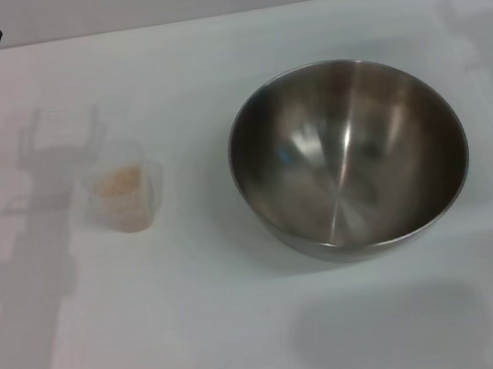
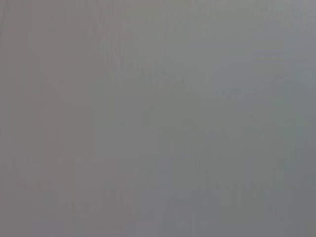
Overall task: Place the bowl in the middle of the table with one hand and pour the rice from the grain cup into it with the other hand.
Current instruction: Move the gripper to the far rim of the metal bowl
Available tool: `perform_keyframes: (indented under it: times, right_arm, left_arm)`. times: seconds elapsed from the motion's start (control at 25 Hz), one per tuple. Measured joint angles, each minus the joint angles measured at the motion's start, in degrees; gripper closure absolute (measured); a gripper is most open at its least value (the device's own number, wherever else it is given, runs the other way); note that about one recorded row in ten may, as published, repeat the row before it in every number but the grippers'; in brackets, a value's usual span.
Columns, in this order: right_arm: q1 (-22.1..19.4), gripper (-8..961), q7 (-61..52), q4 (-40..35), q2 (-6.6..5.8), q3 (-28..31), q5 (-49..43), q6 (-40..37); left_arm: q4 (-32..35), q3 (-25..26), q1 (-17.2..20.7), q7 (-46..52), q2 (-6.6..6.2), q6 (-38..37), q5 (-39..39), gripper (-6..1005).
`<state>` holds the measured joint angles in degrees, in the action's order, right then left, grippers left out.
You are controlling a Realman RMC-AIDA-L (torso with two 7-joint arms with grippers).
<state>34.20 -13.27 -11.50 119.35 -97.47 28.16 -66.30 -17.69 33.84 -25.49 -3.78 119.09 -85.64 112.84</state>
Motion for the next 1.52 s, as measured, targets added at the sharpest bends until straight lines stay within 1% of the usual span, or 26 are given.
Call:
perform_keyframes:
  times: [0.24, 0.52, 0.6, 0.68, 0.8, 0.84, 0.92, 1.0, 1.08, 1.12, 1.2, 1.32, 1.36, 1.52]
  right_arm:
    - [-0.9, 198, 11.9, -1.6, 0.30, 0.0, -2.4, -1.2]
    - [-0.9, 198, 18.8, -1.8, 0.17, 0.2, -2.5, -1.9]
    - [-0.7, 198, 20.1, -2.2, 0.17, 0.1, -2.5, -0.9]
    - [-0.9, 198, 20.3, -4.7, 0.17, 0.3, -2.4, 2.3]
    - [-2.9, 198, 20.3, -14.7, -0.10, 1.9, -2.3, 14.3]
    - [-3.8, 198, 20.4, -20.0, -0.24, 3.1, -2.8, 21.5]
    - [-4.5, 198, 20.6, -27.2, -0.35, 5.1, -4.0, 34.2]
    - [-4.6, 198, 20.6, -32.8, -0.40, 6.3, -4.9, 45.1]
    - [-4.5, 198, 20.6, -39.7, -0.43, 6.9, -5.1, 58.0]
    - [-4.5, 199, 20.6, -42.3, -0.44, 7.2, -5.1, 62.6]
    - [-4.4, 199, 20.6, -49.2, -0.44, 8.4, -5.1, 75.5]
    - [-3.9, 199, 20.7, -56.3, -0.44, 10.5, -4.9, 90.3]
    - [-3.7, 199, 20.7, -59.6, -0.44, 11.8, -4.8, 96.9]
    - [-2.7, 199, 22.8, -69.1, -0.54, 17.7, -4.2, 117.5]
  left_arm:
    - [0.0, 0.0, 0.0, 0.0, 0.00, 0.1, -0.1, 170]
    - [0.0, 0.0, 0.0, 0.0, 0.00, 0.1, -0.1, 174]
    - [-0.1, 0.0, 0.0, -0.1, 0.00, 0.1, -0.1, 175]
    - [-0.1, 0.0, 0.0, -0.1, 0.00, 0.1, -0.1, 176]
    - [-0.1, 0.0, 0.1, -0.1, 0.00, 0.1, -0.1, 178]
    - [-0.1, 0.0, 0.2, -0.1, 0.00, 0.0, -0.1, 178]
    - [-0.2, 0.0, 0.2, -0.1, 0.00, -0.2, 0.0, 179]
    - [-0.2, 0.0, 0.3, -0.1, 0.00, -0.1, 0.0, 181]
    - [-0.2, 0.0, 0.4, -0.1, 0.00, -0.2, 0.0, 182]
    - [-0.1, 0.0, 0.5, -0.1, 0.00, -0.3, 0.0, 182]
    - [-0.1, 0.0, 0.5, -0.1, 0.00, -0.4, 0.0, 183]
    - [0.0, 0.0, 0.5, 0.0, -0.01, -0.4, 0.0, 185]
    - [0.1, 0.0, 0.5, 0.0, -0.04, -0.4, 0.0, 185]
    - [0.3, 0.0, 0.5, 0.1, -0.14, -0.5, 0.0, 188]
